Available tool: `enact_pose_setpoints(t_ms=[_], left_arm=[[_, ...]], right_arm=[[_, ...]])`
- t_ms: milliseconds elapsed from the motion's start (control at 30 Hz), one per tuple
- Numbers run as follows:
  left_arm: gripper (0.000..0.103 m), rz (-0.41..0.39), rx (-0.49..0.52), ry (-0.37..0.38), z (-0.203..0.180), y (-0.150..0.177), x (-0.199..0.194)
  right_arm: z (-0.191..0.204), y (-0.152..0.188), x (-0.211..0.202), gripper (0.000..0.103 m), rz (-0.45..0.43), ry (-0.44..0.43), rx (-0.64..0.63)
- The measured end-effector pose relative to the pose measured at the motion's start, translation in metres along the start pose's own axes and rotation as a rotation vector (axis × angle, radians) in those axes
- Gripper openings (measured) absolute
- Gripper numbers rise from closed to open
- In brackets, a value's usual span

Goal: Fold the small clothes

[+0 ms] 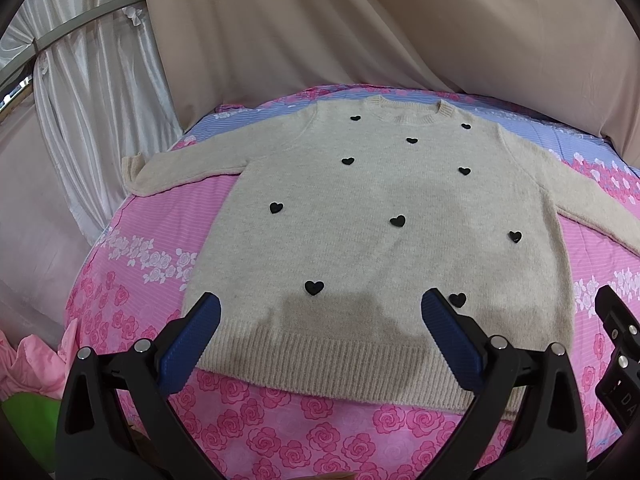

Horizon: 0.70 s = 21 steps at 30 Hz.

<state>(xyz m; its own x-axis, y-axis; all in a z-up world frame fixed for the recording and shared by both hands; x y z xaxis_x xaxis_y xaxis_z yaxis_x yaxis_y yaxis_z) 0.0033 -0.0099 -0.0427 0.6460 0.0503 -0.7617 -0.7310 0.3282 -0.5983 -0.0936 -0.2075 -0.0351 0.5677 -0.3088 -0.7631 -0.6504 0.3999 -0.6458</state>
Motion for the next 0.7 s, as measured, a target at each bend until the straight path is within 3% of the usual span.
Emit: enact_pose_setpoints(t_ms=[300, 400, 533, 700], left_arm=[[0.098, 0.014, 0.015, -0.001, -0.01, -0.005, 0.005], [0.098, 0.01, 0.02, -0.004, -0.015, -0.008, 0.005], [0.098, -0.004, 0.027, -0.004, -0.022, -0.015, 0.006], [0.098, 0.01, 0.035, 0.028, -0.041, -0.023, 0.007]], right_arm=[[-0.008, -0.001, 0.003, 0.089, 0.017, 0.001, 0.011], [-0.033, -0.011, 0.018, 0.089, 0.038, -0.006, 0.07], [-0.139, -0.037, 0.064, 0.089, 0.043, 0.078, 0.296], [-0.325, -0.063, 0.146, 0.085, 0.101, 0.201, 0.669]])
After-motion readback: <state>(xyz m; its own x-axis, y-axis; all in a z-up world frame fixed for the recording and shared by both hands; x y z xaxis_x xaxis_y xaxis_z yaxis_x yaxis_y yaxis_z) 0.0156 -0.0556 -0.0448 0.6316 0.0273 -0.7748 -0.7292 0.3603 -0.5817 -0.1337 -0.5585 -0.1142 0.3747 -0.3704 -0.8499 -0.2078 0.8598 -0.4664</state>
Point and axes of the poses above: each gripper's, at about its wrist camera, not at the fingertips, and x roughly the way its jaws point, z to its left, y to its underside, the point moved 4 cm from there along x, roughly the way its jaws point, and after that the axes turned 9 degrees about x, right-handed, at the moved point
